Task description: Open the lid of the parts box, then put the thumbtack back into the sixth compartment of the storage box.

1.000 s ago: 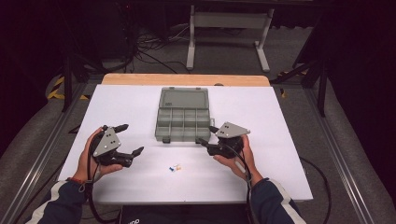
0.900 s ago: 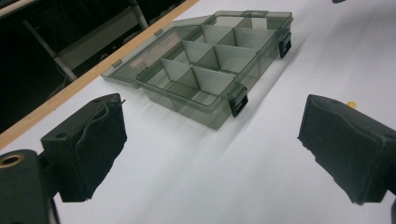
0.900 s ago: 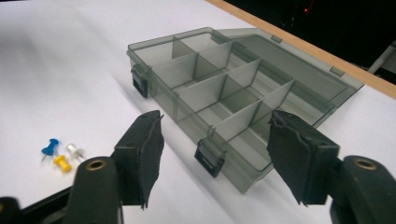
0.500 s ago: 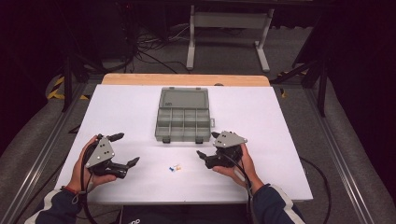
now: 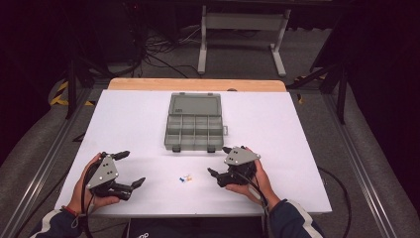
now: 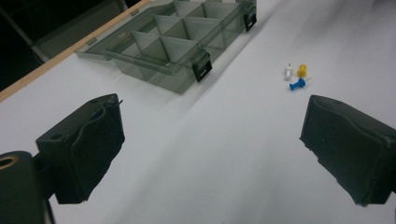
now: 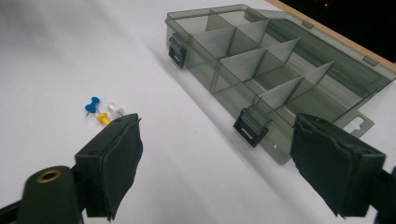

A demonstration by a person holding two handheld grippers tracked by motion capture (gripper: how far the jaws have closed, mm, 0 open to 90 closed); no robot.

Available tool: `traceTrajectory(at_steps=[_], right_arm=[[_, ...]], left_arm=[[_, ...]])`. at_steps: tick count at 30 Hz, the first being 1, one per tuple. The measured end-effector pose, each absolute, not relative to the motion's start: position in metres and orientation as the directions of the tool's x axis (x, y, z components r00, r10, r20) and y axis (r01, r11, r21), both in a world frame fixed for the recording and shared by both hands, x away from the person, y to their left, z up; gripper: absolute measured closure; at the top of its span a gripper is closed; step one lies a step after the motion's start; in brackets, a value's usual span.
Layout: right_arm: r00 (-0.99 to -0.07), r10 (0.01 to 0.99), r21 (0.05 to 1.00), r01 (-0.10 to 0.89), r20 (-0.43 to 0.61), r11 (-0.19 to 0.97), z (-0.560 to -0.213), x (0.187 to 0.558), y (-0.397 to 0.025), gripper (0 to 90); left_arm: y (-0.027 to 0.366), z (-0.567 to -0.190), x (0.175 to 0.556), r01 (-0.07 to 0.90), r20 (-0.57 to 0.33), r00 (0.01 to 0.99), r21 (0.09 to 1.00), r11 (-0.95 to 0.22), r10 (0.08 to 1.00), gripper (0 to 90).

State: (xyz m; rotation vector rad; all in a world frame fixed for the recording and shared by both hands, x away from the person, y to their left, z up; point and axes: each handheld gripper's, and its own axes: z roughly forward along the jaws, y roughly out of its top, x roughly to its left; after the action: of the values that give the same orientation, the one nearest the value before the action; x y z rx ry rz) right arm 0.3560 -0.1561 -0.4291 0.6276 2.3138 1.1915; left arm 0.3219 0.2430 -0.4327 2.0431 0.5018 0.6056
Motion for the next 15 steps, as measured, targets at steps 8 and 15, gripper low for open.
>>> traceTrajectory(at_steps=[8,15], right_arm=[[-0.812,0.557,0.815,0.196,-0.177,0.545,-0.439,0.351,-0.151,19.5],[-0.834,0.539,0.808,0.231,-0.123,0.543,-0.445,0.353,-0.143,25.6]], left_arm=[[0.243,-0.439,0.318,0.133,0.204,0.806,0.852,-0.506,0.556,6.4],[0.242,-0.443,0.316,0.15,0.184,0.818,0.846,-0.512,0.544,6.0]])
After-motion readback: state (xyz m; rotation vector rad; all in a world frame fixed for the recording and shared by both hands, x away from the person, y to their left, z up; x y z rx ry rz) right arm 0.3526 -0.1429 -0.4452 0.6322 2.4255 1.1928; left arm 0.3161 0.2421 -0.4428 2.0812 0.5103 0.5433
